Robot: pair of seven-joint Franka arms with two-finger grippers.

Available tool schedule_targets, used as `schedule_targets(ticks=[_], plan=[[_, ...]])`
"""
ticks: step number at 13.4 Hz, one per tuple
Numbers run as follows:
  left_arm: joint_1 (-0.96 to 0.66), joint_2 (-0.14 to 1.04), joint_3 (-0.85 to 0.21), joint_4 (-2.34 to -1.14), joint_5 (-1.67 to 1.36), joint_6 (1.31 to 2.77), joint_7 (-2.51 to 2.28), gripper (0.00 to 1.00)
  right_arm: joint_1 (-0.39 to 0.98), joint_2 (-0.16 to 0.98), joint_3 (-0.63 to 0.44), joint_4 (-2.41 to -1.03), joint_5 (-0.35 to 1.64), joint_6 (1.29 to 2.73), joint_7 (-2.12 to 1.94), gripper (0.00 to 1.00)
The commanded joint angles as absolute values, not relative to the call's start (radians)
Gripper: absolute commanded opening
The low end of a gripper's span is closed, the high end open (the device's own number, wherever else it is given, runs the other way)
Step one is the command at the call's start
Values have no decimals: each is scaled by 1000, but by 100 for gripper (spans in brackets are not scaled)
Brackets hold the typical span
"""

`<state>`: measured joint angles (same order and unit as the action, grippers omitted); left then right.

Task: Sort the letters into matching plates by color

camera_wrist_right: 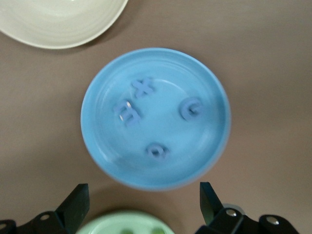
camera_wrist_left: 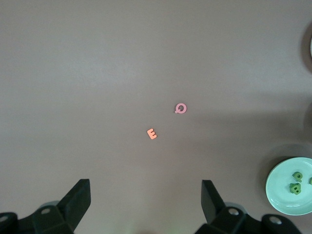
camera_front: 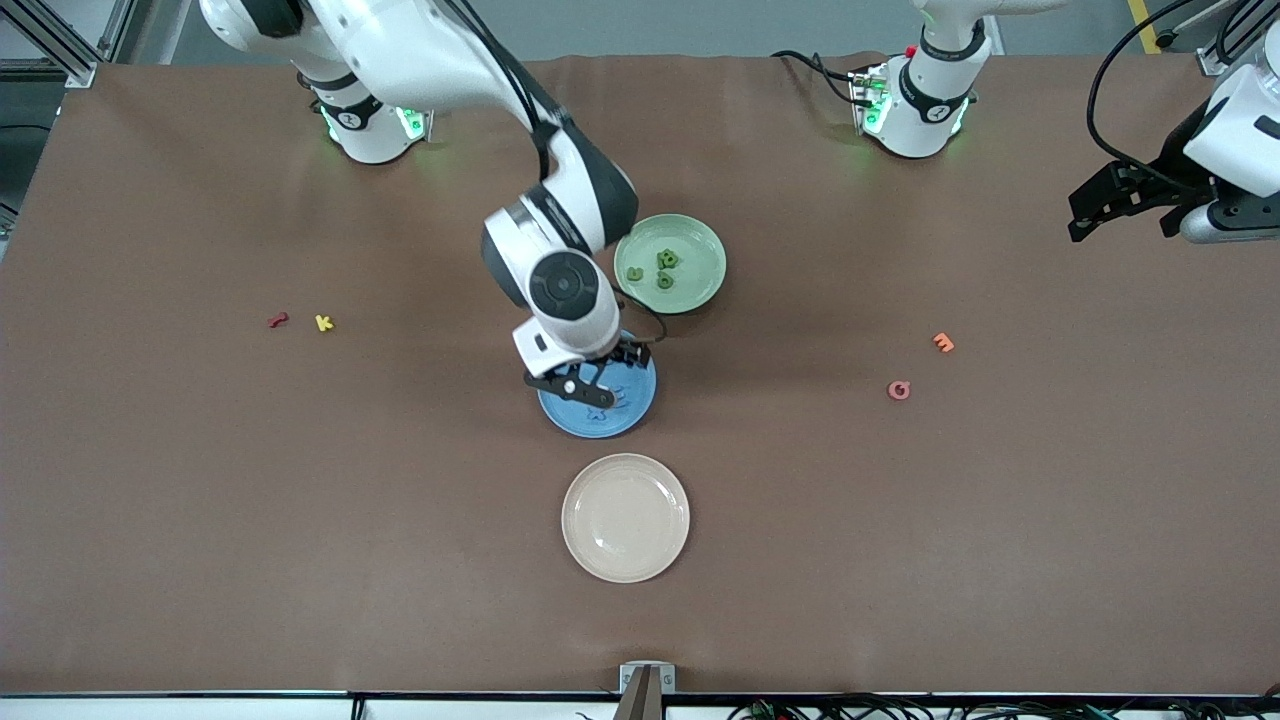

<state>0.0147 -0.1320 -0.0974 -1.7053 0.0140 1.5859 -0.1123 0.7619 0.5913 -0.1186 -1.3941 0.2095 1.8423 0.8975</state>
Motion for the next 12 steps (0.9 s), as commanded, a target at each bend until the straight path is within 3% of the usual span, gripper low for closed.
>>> schedule_targets(ticks=[1,5,8,12], plan=[[17,-155,-100,-1723,21,1594,-100,100,714,361,-118,-1485,213,1685,846,100],[18,-166,-95,-1721,21,1594,-101,100,569,48,-121,-1728,189,1661,579,100],[20,-164,-95,-1717,21,1594,-101,100,392,-15,-121,-1727,141,1583,363,100],[20,-161,-95,-1712,21,1592,-91,100,168,-22,-121,-1698,88,1580,57,100]])
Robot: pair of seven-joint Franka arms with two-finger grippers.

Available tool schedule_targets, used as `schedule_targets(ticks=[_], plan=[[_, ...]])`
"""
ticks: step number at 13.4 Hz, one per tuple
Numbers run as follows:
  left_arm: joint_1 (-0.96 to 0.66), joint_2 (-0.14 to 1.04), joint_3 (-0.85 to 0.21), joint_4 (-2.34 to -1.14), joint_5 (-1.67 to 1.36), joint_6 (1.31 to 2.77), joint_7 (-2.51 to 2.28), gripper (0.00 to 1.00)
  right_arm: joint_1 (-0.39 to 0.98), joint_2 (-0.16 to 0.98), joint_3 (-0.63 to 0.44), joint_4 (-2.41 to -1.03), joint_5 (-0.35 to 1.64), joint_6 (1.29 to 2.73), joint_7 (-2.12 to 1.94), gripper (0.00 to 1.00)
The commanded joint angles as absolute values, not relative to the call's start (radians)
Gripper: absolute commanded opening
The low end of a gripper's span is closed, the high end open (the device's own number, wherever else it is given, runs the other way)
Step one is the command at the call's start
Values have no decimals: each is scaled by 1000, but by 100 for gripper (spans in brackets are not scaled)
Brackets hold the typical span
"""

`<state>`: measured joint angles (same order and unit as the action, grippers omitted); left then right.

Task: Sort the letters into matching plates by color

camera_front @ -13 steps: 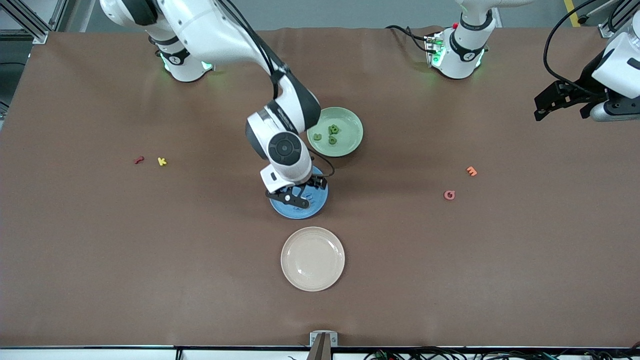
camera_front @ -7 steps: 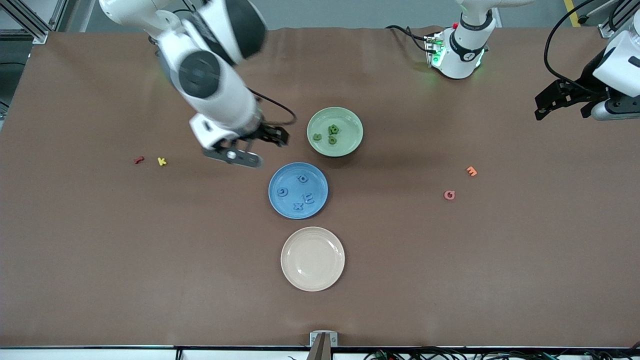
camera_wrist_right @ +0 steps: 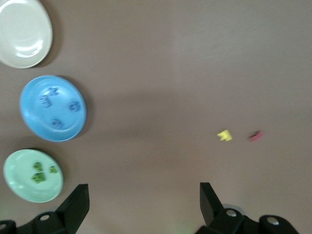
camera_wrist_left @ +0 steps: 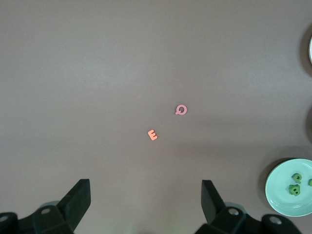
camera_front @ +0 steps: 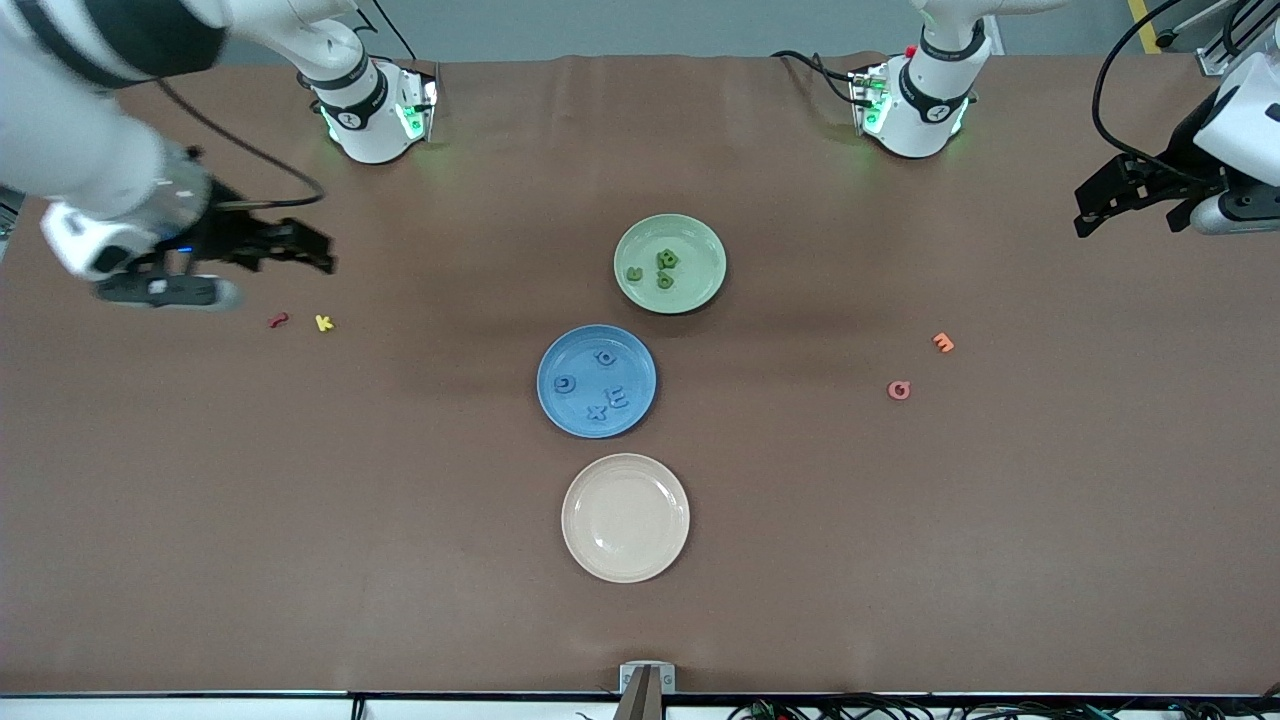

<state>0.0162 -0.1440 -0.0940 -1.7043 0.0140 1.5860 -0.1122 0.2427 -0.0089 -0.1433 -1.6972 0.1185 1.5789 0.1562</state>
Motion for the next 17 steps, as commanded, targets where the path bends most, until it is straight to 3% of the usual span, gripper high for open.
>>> schedule_targets(ticks=[1,8,17], plan=[[20,-157,-95,-1703,23,1589,-75,100,135,-20,-120,-1683,69,1580,10,100],[34,-146,-94,-1671,34,1582,-29,100,95,18,-120,-1441,11,1499,-21,100],[31,-144,-97,-1664,28,1551,-23,100,75,18,-118,-1436,23,1500,-20,100]])
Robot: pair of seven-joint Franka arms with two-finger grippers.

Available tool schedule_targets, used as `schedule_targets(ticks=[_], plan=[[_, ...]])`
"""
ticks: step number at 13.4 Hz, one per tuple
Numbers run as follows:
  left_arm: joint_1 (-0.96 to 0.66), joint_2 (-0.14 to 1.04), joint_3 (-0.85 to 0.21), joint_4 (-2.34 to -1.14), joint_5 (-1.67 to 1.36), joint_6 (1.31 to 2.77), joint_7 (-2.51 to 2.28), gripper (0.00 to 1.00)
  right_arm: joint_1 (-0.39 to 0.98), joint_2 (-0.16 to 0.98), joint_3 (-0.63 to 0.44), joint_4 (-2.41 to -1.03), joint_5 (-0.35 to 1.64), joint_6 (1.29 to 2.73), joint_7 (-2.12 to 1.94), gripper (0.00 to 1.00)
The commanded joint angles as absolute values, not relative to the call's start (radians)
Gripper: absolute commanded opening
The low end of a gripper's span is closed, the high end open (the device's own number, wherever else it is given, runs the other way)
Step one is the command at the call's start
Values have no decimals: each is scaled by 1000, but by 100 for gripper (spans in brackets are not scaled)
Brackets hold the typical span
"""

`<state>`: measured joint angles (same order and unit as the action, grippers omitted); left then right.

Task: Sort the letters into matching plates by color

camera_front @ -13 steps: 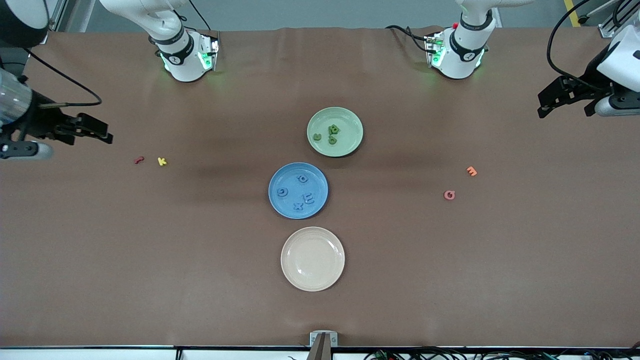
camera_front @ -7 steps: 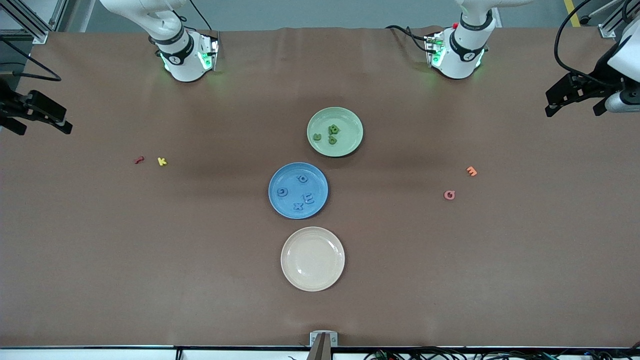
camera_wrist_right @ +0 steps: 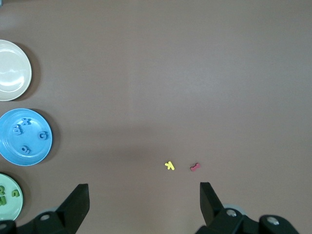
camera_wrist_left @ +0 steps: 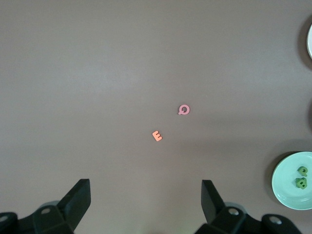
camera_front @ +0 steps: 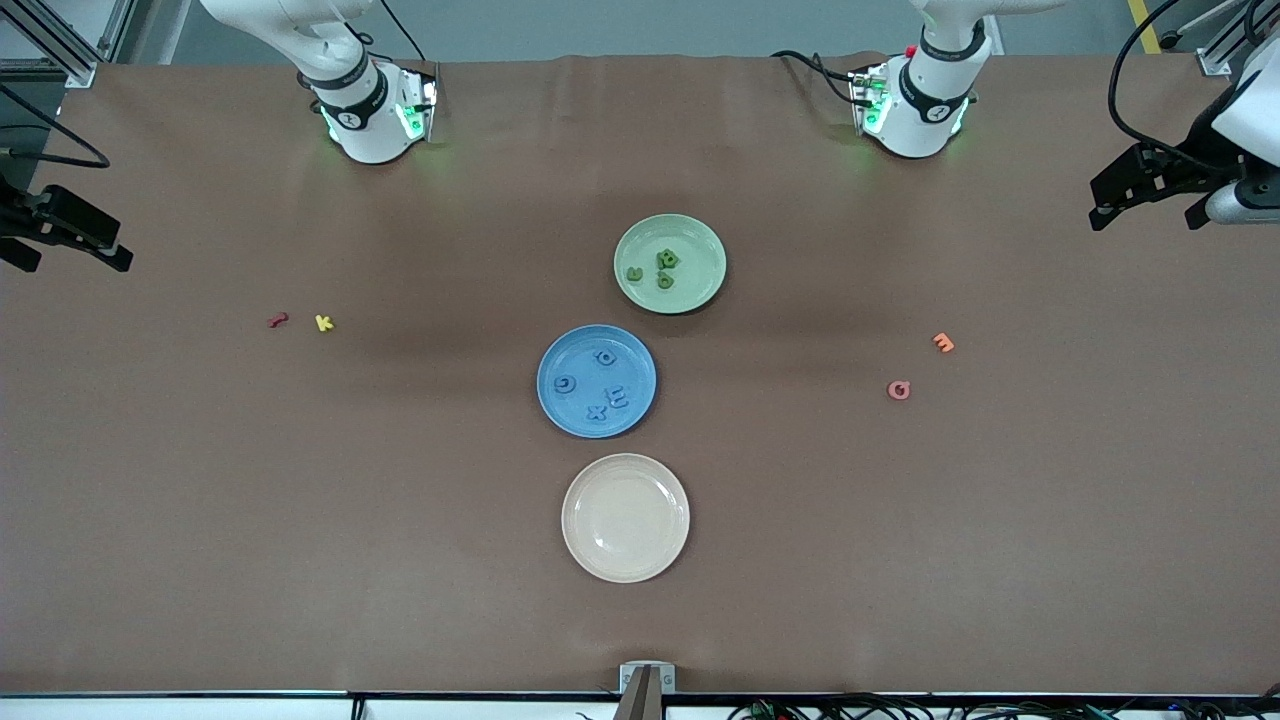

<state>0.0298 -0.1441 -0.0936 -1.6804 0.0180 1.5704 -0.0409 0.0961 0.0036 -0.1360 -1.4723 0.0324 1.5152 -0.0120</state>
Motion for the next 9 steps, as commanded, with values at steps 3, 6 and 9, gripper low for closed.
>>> schedule_targets(ticks=[3,6,9], plan=[[28,-143,-100,-1654,28,1537,-25,100,75,18,-118,-1434,20,1500,-20,100],[29,-143,-100,-1649,25,1516,-25,100,75,18,-118,-1434,20,1500,-21,100],[28,-143,-103,-1644,21,1511,-26,100,75,18,-118,-1434,20,1500,-21,100]])
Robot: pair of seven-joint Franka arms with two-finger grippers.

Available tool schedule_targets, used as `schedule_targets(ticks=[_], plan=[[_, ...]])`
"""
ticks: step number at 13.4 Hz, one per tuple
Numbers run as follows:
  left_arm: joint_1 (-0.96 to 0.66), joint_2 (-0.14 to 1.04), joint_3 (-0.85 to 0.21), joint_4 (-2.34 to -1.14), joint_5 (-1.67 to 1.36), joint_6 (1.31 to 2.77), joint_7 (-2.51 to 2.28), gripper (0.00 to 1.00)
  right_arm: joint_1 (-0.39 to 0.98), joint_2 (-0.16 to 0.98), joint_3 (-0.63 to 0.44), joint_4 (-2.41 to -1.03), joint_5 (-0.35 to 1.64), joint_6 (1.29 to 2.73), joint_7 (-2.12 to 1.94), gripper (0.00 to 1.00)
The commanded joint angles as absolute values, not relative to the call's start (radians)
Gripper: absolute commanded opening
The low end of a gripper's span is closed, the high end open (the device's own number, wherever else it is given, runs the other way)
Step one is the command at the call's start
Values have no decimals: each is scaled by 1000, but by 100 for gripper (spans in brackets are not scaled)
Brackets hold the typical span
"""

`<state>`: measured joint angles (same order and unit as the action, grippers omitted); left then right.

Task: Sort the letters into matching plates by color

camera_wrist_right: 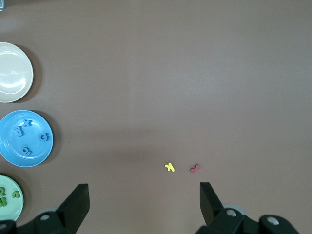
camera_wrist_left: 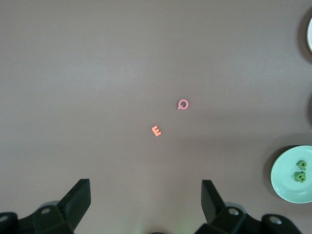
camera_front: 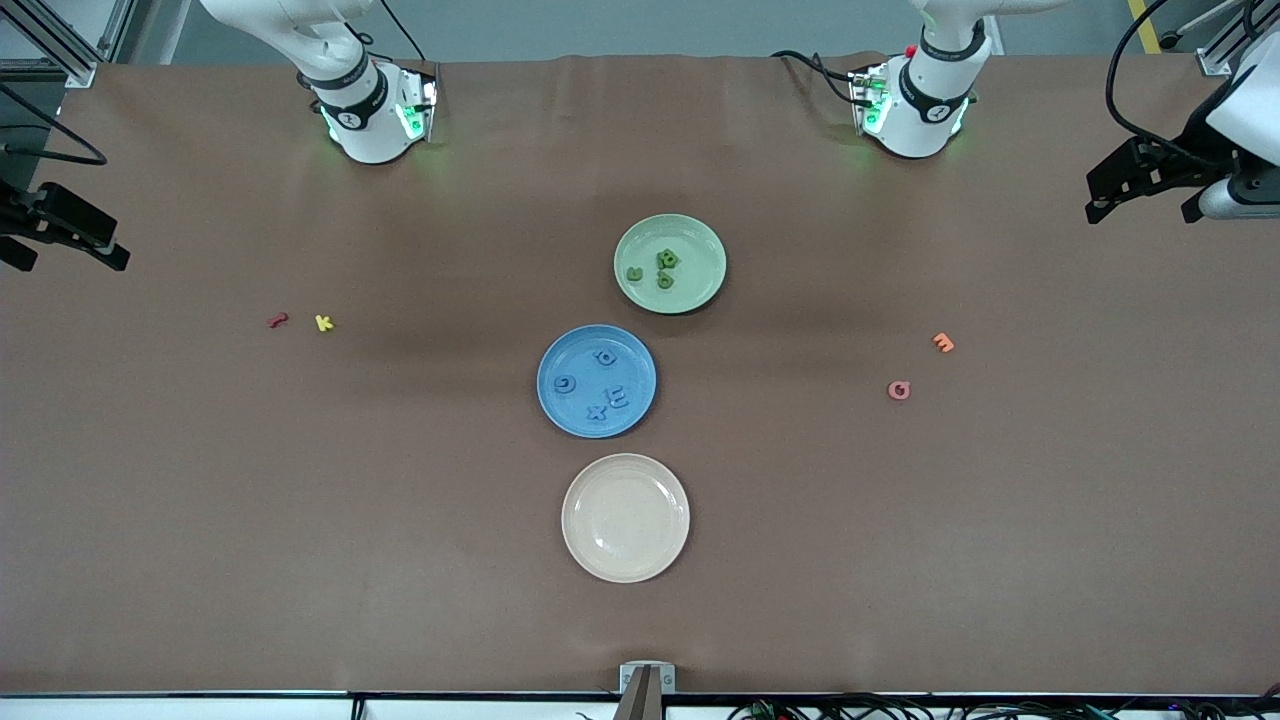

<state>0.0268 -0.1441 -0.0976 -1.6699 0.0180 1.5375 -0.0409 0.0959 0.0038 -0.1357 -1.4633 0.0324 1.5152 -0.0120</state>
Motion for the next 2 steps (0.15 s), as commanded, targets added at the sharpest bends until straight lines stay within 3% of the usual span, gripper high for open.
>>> schedule_targets(ticks=[1,2], plan=[[26,-143,-104,-1644,21,1508,-28,100,75,18,-118,-1434,20,1500,-20,100],[25,-143,-106,-1643,21,1506,-31,100,75,18,-118,-1434,20,1500,-20,100]])
